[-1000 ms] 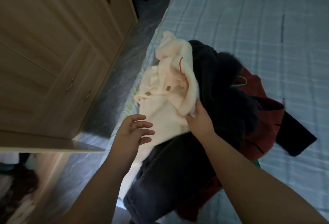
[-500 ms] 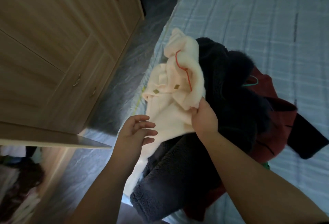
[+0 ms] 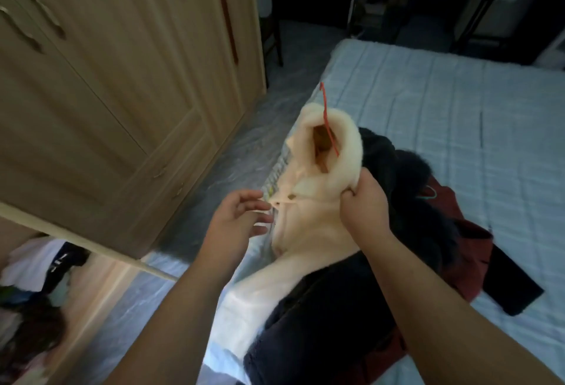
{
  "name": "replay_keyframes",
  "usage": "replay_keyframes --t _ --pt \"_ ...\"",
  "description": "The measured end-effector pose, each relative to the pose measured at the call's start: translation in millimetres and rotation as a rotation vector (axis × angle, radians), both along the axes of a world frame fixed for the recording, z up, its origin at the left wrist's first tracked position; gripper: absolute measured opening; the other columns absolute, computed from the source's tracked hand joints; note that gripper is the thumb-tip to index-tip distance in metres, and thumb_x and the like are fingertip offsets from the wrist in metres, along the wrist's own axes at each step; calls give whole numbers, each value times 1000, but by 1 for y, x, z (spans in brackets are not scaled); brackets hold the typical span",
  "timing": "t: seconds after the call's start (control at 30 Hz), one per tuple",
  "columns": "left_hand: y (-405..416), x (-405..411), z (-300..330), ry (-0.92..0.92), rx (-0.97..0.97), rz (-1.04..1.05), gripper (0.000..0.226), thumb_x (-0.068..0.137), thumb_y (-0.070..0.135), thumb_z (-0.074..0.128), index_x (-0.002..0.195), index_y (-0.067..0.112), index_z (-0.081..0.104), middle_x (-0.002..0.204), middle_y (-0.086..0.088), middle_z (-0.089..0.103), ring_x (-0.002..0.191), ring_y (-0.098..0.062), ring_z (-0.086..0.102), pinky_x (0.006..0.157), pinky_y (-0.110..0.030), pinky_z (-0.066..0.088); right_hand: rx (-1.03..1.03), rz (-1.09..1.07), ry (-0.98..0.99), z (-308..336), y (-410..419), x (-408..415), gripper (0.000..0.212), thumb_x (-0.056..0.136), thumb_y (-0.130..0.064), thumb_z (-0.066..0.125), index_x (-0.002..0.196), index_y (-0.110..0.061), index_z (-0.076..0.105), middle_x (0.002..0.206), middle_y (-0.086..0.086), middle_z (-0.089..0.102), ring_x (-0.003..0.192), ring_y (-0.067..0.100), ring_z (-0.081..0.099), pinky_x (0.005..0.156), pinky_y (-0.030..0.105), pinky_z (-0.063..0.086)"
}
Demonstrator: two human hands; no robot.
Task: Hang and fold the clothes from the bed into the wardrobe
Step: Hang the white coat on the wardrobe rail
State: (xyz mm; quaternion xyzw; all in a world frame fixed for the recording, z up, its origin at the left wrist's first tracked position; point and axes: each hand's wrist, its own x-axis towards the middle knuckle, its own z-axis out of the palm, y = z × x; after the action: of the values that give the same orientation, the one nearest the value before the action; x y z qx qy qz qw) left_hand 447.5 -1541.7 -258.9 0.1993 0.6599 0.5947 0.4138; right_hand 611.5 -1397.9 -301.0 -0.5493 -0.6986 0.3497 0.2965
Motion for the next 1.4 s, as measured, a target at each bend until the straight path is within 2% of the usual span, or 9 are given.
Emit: replay_keyframes --t 0.3,0.57,0.67,0.77,0.83,1.0,1.13,1.23,1.4 --pt "3 -56 113 212 241 -133 39 89 -17 39 95 17 57 89 -5 64 79 -18 62 66 -28 52 186 -56 63 157 -43 -8 19 89 -13 51 99 -29 57 83 -17 58 75 -5 50 61 19 36" --pt "12 -69 233 738 384 -214 38 87 -6 47 109 23 59 113 5 61 103 -8 56 84 -16 44 408 -42 -12 276 -52 35 36 84 -7 54 103 -37 60 91 -12 63 91 15 59 73 32 42" --pt "20 -68 256 982 366 -287 53 85 3 52 127 35 52 137 5 50 130 -16 43 105 -32 41 496 -52 17 305 -61 52 32 84 -7 57 99 -35 63 88 -15 65 89 15 63 74 34 48" --pt "25 -61 275 1252 299 -409 72 84 18 62 147 36 32 156 4 32 150 -21 12 123 -46 9 523 -31 84 325 -73 66 30 87 -5 58 97 -32 63 89 -14 65 83 -1 60 67 23 44" --pt "26 -55 289 1383 276 -446 81 84 29 65 151 41 21 153 5 38 148 -21 21 122 -52 4 511 -10 106 335 -79 76 25 89 -7 61 100 -28 65 92 -10 67 84 -2 60 68 23 45" --pt "21 -46 301 1169 324 -654 64 80 36 73 126 60 36 117 17 61 109 -12 59 97 -50 48 440 13 145 342 -85 103 34 89 -19 68 118 -32 56 104 -3 66 95 16 64 85 41 54" --pt "19 -33 293 958 436 -587 57 84 30 70 122 62 41 112 9 61 102 -16 63 90 -49 54 442 -108 247 336 -81 118 58 97 -15 56 140 -48 37 129 -11 57 107 12 63 98 43 51" --pt "23 -30 293 946 445 -600 51 87 29 67 122 60 47 114 9 62 103 -15 63 92 -49 54 572 -235 318 334 -86 121 51 101 -12 45 136 -48 49 129 -13 55 104 6 62 95 33 51" --pt "25 -27 310 975 497 -538 35 90 25 67 121 38 60 111 14 66 103 -6 61 95 -41 51 464 15 11 332 -88 109 52 101 -41 48 144 -61 28 146 -21 40 125 5 42 104 36 39"
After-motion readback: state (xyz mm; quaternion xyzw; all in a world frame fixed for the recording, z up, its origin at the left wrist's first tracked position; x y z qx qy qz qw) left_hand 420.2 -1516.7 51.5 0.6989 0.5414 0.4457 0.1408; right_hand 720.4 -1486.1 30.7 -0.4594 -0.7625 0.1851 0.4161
